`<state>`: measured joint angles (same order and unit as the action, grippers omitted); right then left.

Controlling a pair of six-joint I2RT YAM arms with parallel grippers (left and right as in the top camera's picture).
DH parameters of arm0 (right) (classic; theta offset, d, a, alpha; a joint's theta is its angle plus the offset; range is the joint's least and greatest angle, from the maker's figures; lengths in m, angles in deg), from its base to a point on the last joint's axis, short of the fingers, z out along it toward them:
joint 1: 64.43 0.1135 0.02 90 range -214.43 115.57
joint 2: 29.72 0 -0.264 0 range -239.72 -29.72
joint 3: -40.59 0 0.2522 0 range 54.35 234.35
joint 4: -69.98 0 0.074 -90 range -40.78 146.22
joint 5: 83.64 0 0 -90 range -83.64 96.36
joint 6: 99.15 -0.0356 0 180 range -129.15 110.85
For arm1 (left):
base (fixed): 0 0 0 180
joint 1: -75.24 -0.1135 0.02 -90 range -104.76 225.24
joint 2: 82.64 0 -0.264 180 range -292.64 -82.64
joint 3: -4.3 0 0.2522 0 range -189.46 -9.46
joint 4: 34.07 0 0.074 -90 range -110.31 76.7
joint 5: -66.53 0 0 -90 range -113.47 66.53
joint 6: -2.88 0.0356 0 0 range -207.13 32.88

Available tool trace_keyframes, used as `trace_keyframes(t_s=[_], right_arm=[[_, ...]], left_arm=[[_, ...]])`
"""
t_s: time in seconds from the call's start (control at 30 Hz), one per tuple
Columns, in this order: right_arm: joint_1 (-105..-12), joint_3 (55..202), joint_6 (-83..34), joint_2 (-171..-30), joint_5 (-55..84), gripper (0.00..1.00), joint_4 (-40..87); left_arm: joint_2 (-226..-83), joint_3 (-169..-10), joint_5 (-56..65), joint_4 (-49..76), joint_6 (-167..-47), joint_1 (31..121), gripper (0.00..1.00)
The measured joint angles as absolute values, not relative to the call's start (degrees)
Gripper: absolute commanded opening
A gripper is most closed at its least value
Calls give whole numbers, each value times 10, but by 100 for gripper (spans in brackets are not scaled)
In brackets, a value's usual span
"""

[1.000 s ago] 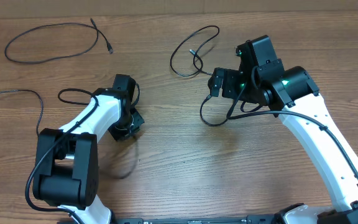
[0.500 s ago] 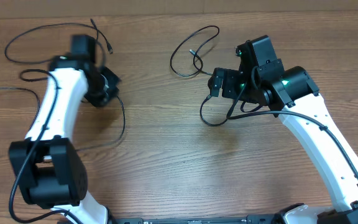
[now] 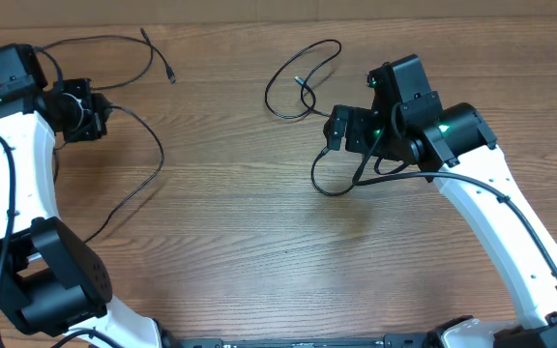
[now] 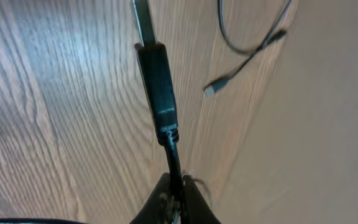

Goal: Untangle cables

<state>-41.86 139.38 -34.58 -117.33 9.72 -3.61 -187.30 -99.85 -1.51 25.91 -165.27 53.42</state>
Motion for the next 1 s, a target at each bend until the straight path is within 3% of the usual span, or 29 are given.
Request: trace_keyframes(t_s=[0.33,0.77,0.83,0.87,0.9,0.93,1.0], right_arm=[[-419,1394,-346,-1173,97,100,-36],[-418,1394,-346,-1173,97,100,-36],[-419,1394,-346,-1173,97,100,-36],[-418,1394,-346,-1173,97,100,-36],[-419,1394,-346,-1173,97,100,-36],[-418,1394,-346,-1173,97,100,-36],[-419,1394,-346,-1173,97,100,-36]], left_arm=[[-1873,-998,-154,158,-1675,492,4],[-1873,-998,-122,41,-1627,470,4],[-1873,-998,-120,46,-1616,470,19],[-1873,-998,-119,50,-1611,470,35],[-1873,-998,-117,59,-1600,470,64],[-1873,-998,-117,63,-1590,470,73],[-1873,-998,-120,85,-1564,470,78]])
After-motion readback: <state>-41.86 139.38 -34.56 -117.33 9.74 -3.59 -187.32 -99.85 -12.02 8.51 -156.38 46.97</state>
